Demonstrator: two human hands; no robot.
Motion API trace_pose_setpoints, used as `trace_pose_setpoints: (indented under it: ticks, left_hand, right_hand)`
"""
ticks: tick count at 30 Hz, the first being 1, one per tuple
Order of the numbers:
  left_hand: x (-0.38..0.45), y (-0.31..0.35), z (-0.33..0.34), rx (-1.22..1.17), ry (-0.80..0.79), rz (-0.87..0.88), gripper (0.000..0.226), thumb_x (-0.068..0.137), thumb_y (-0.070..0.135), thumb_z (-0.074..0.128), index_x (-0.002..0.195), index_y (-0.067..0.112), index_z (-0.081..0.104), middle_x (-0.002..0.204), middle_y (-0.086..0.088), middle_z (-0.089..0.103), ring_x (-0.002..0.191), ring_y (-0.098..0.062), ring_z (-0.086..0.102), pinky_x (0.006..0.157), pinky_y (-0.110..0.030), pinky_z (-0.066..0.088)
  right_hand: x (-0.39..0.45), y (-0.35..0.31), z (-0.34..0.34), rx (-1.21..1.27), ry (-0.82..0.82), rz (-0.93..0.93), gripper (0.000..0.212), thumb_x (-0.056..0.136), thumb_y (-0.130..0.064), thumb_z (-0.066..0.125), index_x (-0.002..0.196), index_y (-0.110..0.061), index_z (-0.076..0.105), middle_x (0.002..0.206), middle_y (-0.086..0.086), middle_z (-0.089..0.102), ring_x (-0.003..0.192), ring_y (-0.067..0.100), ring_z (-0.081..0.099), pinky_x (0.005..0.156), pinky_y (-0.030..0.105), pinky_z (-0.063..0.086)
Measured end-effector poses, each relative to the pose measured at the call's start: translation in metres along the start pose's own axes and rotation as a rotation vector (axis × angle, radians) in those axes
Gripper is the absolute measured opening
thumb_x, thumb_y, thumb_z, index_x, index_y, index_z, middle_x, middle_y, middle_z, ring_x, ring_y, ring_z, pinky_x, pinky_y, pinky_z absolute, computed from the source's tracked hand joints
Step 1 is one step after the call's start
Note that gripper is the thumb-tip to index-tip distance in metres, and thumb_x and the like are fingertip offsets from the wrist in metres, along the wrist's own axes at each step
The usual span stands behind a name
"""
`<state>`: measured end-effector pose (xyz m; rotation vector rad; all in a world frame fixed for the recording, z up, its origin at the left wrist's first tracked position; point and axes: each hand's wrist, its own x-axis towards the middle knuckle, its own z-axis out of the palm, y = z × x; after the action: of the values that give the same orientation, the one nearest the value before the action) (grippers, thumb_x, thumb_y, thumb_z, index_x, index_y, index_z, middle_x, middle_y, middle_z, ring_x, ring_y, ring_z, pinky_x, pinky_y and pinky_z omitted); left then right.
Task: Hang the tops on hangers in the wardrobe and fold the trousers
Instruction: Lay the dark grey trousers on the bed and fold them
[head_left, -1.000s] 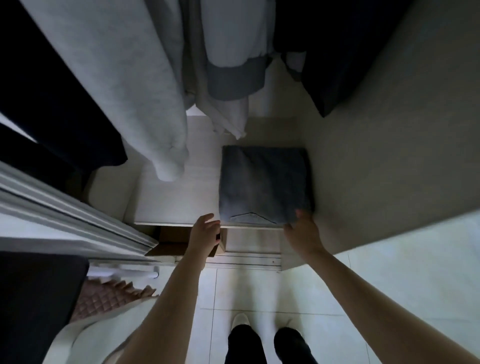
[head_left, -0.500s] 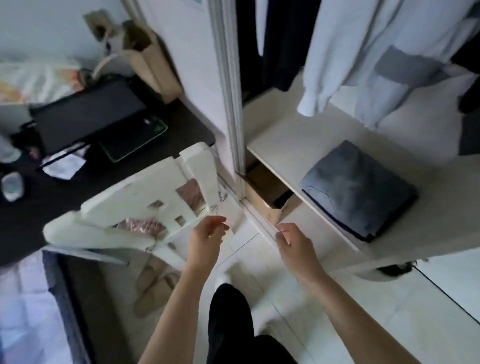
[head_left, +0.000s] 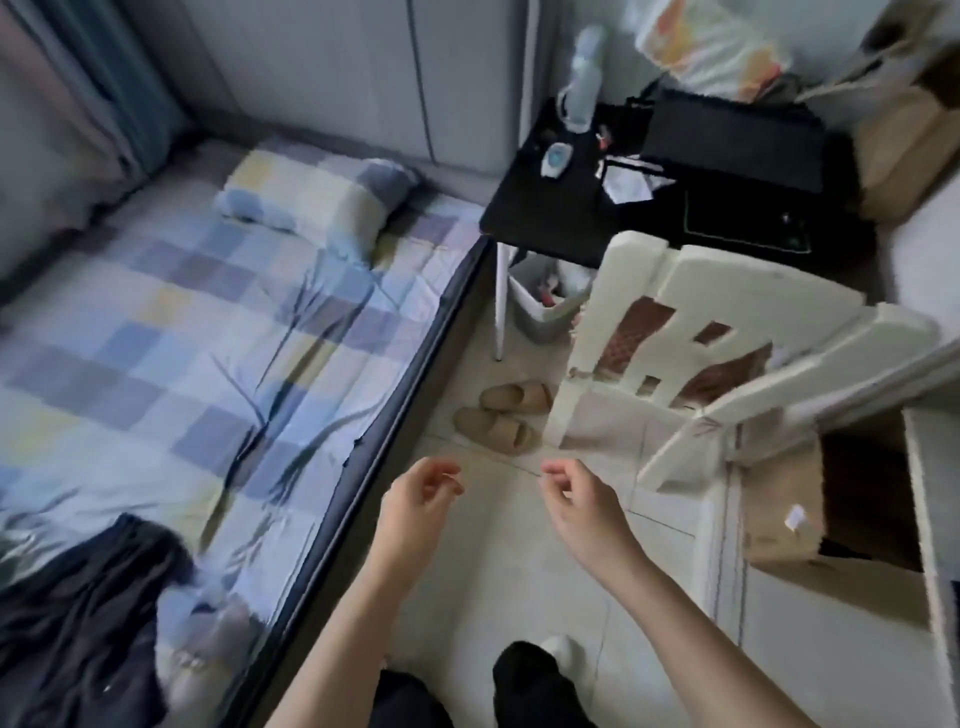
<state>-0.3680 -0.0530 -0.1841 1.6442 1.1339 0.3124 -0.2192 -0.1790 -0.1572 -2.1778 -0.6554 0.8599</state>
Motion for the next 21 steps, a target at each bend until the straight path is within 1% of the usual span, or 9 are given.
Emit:
trace_pose_setpoints:
  ticks: [2,4,7,8,11,13,16,19,21]
  left_hand:
    - [-0.013,-0.024,-0.044,-0.023,0.097,-0.044,0.023,0.087,0.007,0.061,0.09,0.028,0.068,0.075,0.011,0.071,0.066,-0.003,0.062,0.057,-0.013,0.044]
    - [-0.031,-0.055,-0.092,-0.067,0.192,-0.101,0.022,0.088,0.008,0.061,0.091,0.028,0.067,0.077,0.007,0.072,0.064,-0.006,0.059,0.054,-0.014,0.043]
    - [-0.059,-0.099,-0.16,-0.118,0.275,-0.193,0.02,0.09,0.004,0.057,0.094,0.022,0.065,0.081,0.001,0.071,0.074,-0.015,0.062,0.065,-0.023,0.047]
    - [-0.075,-0.124,-0.196,-0.145,0.32,-0.238,0.019,0.09,0.004,0.055,0.096,0.021,0.065,0.083,0.0,0.071,0.078,-0.017,0.063,0.069,-0.028,0.048]
    - [-0.103,-0.173,-0.261,-0.173,0.422,-0.339,0.021,0.092,0.007,0.052,0.096,0.023,0.064,0.087,0.001,0.071,0.081,-0.021,0.065,0.071,-0.033,0.051]
    - [-0.116,-0.203,-0.296,-0.185,0.495,-0.37,0.025,0.092,0.006,0.052,0.092,0.027,0.064,0.086,0.002,0.071,0.08,-0.02,0.066,0.069,-0.035,0.05]
    - [-0.133,-0.252,-0.349,-0.185,0.608,-0.457,0.028,0.089,0.008,0.055,0.088,0.034,0.064,0.085,0.007,0.071,0.082,-0.011,0.066,0.067,-0.028,0.051]
    - [-0.135,-0.301,-0.387,-0.236,0.7,-0.558,0.022,0.086,0.012,0.062,0.09,0.034,0.065,0.088,0.005,0.071,0.086,-0.015,0.066,0.077,-0.039,0.055]
    - [-0.13,-0.326,-0.405,-0.236,0.739,-0.604,0.021,0.086,0.014,0.064,0.09,0.035,0.064,0.088,0.007,0.07,0.086,-0.015,0.065,0.078,-0.04,0.055]
  right_hand:
    - [-0.001,-0.025,0.039,-0.057,-0.074,-0.056,0.022,0.096,-0.021,0.05,0.114,-0.015,0.06,0.105,0.001,0.064,0.098,0.016,0.059,0.078,0.022,0.041]
    - [-0.007,-0.053,0.087,-0.105,-0.156,-0.102,0.02,0.095,-0.021,0.051,0.112,-0.016,0.061,0.103,0.0,0.065,0.098,0.017,0.06,0.079,0.022,0.041]
    - [-0.02,-0.092,0.161,-0.157,-0.254,-0.18,0.02,0.094,-0.02,0.054,0.111,-0.014,0.062,0.102,0.003,0.068,0.097,0.019,0.061,0.084,0.027,0.045]
    - [-0.029,-0.111,0.203,-0.178,-0.306,-0.208,0.02,0.094,-0.02,0.054,0.111,-0.014,0.062,0.101,0.003,0.068,0.097,0.019,0.061,0.085,0.028,0.045]
    - [-0.047,-0.148,0.28,-0.219,-0.409,-0.27,0.019,0.094,-0.024,0.053,0.11,-0.017,0.062,0.099,-0.002,0.067,0.096,0.017,0.06,0.078,0.022,0.04]
    - [-0.054,-0.168,0.325,-0.239,-0.466,-0.301,0.021,0.094,-0.024,0.053,0.111,-0.016,0.062,0.1,-0.001,0.066,0.097,0.017,0.059,0.075,0.019,0.036]
    - [-0.061,-0.199,0.396,-0.297,-0.582,-0.353,0.024,0.094,-0.025,0.052,0.114,-0.015,0.061,0.107,0.001,0.066,0.101,0.018,0.058,0.079,0.023,0.038]
    - [-0.058,-0.226,0.453,-0.368,-0.689,-0.385,0.025,0.095,-0.025,0.05,0.116,-0.016,0.06,0.112,0.0,0.064,0.105,0.018,0.057,0.083,0.025,0.039]
    - [-0.05,-0.239,0.484,-0.41,-0.732,-0.39,0.025,0.094,-0.024,0.05,0.116,-0.016,0.06,0.112,0.001,0.065,0.105,0.019,0.057,0.081,0.025,0.039]
